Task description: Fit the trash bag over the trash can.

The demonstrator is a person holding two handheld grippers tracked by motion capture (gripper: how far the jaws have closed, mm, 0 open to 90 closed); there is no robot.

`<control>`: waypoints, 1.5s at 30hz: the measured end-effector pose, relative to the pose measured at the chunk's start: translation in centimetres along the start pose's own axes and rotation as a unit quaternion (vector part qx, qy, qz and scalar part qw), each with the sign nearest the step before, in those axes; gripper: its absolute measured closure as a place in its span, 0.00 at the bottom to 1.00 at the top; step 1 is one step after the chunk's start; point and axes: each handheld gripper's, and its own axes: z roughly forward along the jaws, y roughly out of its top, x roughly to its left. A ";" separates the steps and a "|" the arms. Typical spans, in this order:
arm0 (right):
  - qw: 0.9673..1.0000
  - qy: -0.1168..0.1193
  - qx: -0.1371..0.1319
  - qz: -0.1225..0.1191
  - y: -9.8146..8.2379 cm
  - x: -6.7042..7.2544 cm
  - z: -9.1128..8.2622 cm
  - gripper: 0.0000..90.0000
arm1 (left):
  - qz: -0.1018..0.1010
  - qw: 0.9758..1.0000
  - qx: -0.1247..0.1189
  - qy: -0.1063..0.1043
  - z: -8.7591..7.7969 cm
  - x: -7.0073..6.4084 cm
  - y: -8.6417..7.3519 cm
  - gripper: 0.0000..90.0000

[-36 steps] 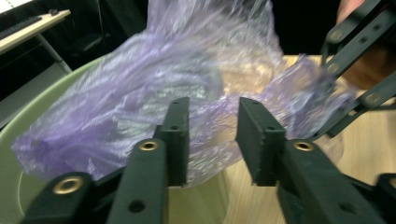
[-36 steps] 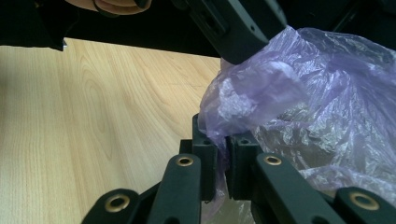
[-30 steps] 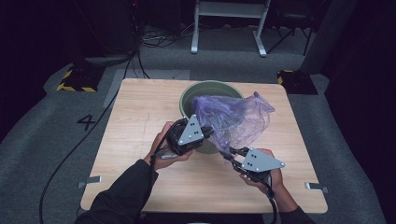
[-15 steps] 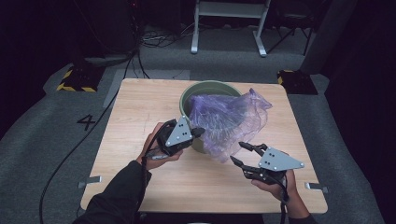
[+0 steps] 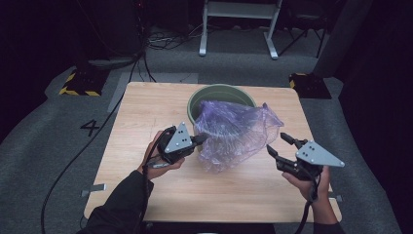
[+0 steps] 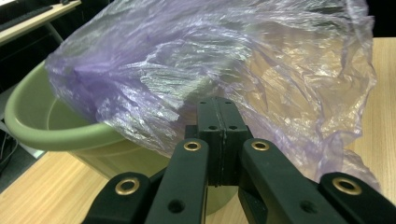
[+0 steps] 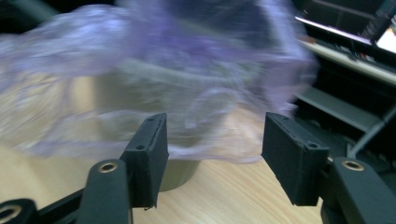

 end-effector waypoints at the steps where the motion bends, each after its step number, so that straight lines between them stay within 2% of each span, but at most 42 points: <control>1: 1.000 -0.016 0.002 0.017 0.0 -0.9 0.6 0.41 | -0.001 1.000 0.002 0.000 0.0 0.0 -0.1 1.00; 4: 1.000 -0.028 -0.001 0.014 0.2 -1.5 1.2 0.38 | -0.002 1.000 0.005 0.002 0.2 0.1 -0.3 1.00; 7: 1.000 -0.023 -0.009 0.008 0.7 -2.2 2.1 0.36 | -0.005 1.000 0.005 0.000 0.3 0.2 -0.5 1.00; 8: 1.000 -0.022 -0.009 0.009 0.9 -2.4 2.4 0.39 | -0.008 1.000 0.004 -0.001 0.3 0.2 -0.6 1.00; 9: 1.000 -0.019 -0.010 0.008 1.1 -2.6 2.6 0.46 | -0.009 1.000 0.003 -0.001 0.3 0.2 -0.7 0.99; 10: 1.000 0.001 -0.018 -0.003 1.4 -2.7 2.8 0.58 | -0.010 1.000 0.003 -0.001 0.2 0.2 -0.8 0.98; 11: 1.000 0.006 -0.019 -0.006 1.4 -2.8 2.9 0.69 | -0.010 1.000 0.002 -0.001 0.2 0.3 -0.8 0.97; 12: 1.000 0.006 -0.019 -0.006 1.4 -2.8 2.9 0.69 | -0.012 1.000 0.001 0.000 0.1 0.3 -0.9 0.97; 14: 0.999 0.024 -0.025 -0.018 1.6 -2.7 3.0 0.85 | -0.015 1.000 -0.002 0.003 -0.2 0.3 -1.0 0.92; 16: 0.999 0.027 -0.025 -0.021 1.7 -2.5 3.0 0.94 | -0.015 1.000 -0.005 0.006 -0.4 0.3 -1.1 0.87; 18: 0.999 0.031 -0.028 -0.023 1.9 -2.4 3.0 0.98 | -0.019 1.000 -0.004 0.016 -0.8 0.2 -1.0 0.72; 24: 0.999 0.031 -0.027 -0.027 2.7 -2.3 3.1 1.00 | -0.031 0.999 -0.011 0.012 -2.1 0.0 -0.6 0.37; 27: 0.999 0.032 -0.026 -0.031 2.9 -2.0 3.2 1.00 | -0.033 0.999 -0.023 -0.003 -2.8 -0.4 0.0 0.29; 30: 0.999 0.033 -0.024 -0.029 3.1 -1.8 3.3 1.00 | -0.022 0.999 -0.031 -0.016 -3.2 -1.2 1.0 0.27; 32: 0.999 0.031 -0.021 -0.030 3.1 -1.6 3.5 1.00 | -0.011 0.999 -0.029 -0.017 -3.3 -1.8 1.7 0.26; 36: 0.999 0.033 -0.021 -0.029 3.3 -1.5 3.6 1.00 | -0.006 0.999 -0.034 -0.030 -3.2 -3.0 2.8 0.26; 38: 0.999 0.037 -0.022 -0.029 3.4 -1.3 3.6 1.00 | 0.008 0.999 -0.030 -0.041 -2.7 -3.9 3.4 0.26; 42: 0.998 0.041 -0.021 -0.032 3.5 -1.1 3.7 1.00 | 0.034 0.998 -0.020 -0.044 -1.9 -4.8 3.8 0.24; 45: 0.998 0.045 -0.019 -0.032 3.6 -1.0 3.8 1.00 | 0.032 0.998 -0.007 -0.048 -1.0 -5.1 3.9 0.25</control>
